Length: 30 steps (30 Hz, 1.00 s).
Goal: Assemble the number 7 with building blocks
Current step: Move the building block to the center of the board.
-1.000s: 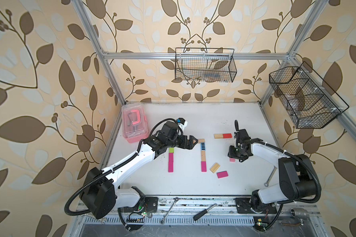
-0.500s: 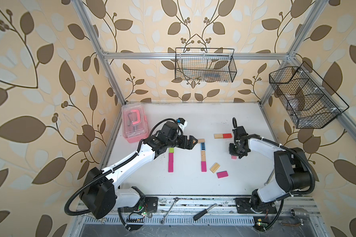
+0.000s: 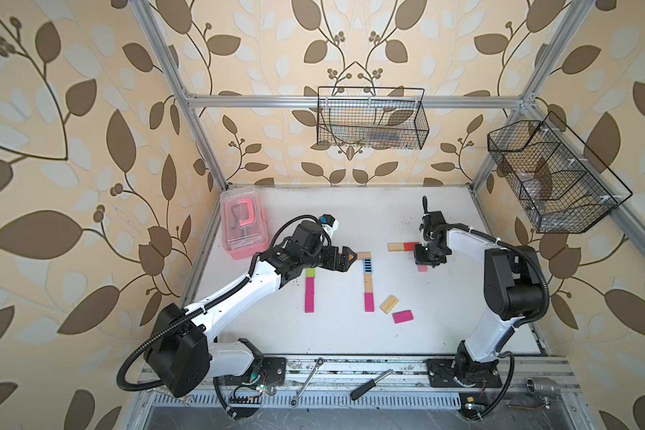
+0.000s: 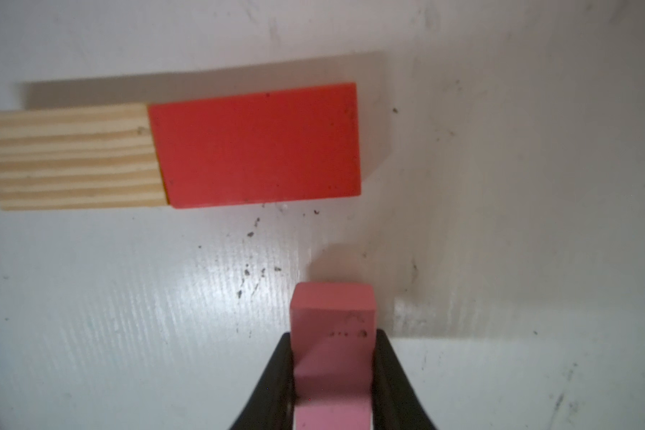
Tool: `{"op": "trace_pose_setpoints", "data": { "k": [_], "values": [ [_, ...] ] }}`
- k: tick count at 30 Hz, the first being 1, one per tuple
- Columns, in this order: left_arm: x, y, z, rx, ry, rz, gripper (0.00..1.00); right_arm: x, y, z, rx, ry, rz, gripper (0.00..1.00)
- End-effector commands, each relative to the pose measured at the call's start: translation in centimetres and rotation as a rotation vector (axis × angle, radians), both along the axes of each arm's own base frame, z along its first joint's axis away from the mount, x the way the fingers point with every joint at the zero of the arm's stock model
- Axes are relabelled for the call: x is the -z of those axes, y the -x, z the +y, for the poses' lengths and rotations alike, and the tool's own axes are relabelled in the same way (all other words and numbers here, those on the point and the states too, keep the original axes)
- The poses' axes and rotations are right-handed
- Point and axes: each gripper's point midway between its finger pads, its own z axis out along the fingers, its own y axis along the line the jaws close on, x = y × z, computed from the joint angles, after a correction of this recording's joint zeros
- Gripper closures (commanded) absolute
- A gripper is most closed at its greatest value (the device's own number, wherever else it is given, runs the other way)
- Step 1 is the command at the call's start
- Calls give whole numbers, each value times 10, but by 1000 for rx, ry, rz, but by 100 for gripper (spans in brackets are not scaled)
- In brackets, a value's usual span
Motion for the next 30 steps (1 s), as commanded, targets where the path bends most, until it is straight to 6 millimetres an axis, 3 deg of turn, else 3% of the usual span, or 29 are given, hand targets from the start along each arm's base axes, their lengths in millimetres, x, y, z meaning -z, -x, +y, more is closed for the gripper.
{"op": "trace_pose_setpoints", "data": {
  "k": [1,16,21,24,30],
  "values": [
    [-24,-9,3,-11,9,-71,1,4,0,0,-31,-7,37,79],
    [-24,-10,3,-14,2,-76,1,13,-11,1,-82,16,70,78],
    [-23,-10,4,-13,-3,-71,1,7,-21,3,-99,23,54,76],
    [-22,-10,5,-18,-5,-73,1,5,-21,6,-107,24,52,70],
    [-21,-10,4,-15,-1,-68,1,-18,-21,9,-94,12,2,44]
  ]
}}
